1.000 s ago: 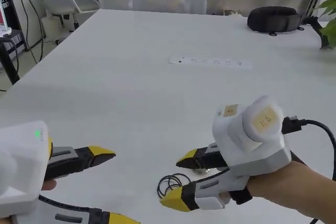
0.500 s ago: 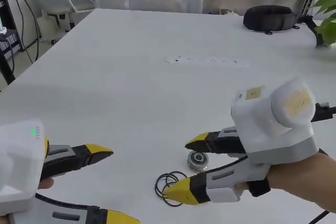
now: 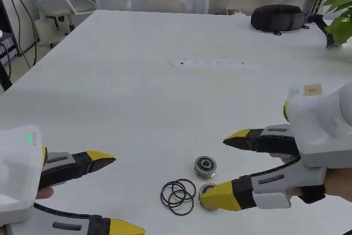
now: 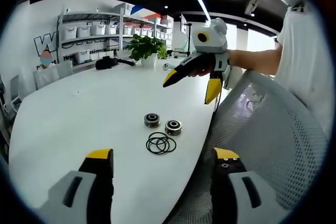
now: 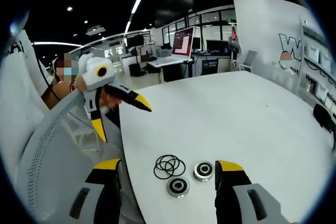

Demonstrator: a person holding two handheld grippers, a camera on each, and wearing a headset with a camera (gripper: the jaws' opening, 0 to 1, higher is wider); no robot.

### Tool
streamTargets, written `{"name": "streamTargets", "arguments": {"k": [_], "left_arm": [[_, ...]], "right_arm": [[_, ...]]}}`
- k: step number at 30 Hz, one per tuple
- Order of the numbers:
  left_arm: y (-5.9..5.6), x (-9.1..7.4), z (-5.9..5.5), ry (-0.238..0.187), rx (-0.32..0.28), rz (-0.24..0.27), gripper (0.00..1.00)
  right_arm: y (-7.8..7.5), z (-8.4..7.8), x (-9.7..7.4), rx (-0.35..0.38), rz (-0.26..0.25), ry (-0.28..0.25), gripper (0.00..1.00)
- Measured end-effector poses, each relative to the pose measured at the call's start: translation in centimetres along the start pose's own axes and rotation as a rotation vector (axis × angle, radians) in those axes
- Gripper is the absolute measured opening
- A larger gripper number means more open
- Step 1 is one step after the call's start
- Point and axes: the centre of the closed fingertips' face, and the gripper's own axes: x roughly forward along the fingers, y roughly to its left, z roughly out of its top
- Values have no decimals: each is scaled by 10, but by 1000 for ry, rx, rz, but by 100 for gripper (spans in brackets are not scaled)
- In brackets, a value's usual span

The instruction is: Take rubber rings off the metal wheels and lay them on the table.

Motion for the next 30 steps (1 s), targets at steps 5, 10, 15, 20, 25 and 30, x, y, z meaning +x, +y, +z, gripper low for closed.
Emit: {"name": "streamTargets", "arguments": {"k": [5,10,15,20,25,30], "left_arm": [[0,0,0,-3,-4,3,74],[1,-1,-1,-1,-14,7,76],[4,-2,1,-19,-43,15,80],[5,-6,0,-18,-51,11,87],[12,-16,-3,-27,-82,35,94],[17,-24,-6,-35,-107,58,99]], "right_arm": [[-11,-15,-13,42,-37,0,74],[-15,-29,-23,91,-56,-6,78],[-17,-41,-33,135,-73,-35,83],[-17,-56,-38,158,-94,-23,85],[-15,-65,-41,177,-103,-20,88],[-12,-71,-44,192,-105,-25,92]]}}
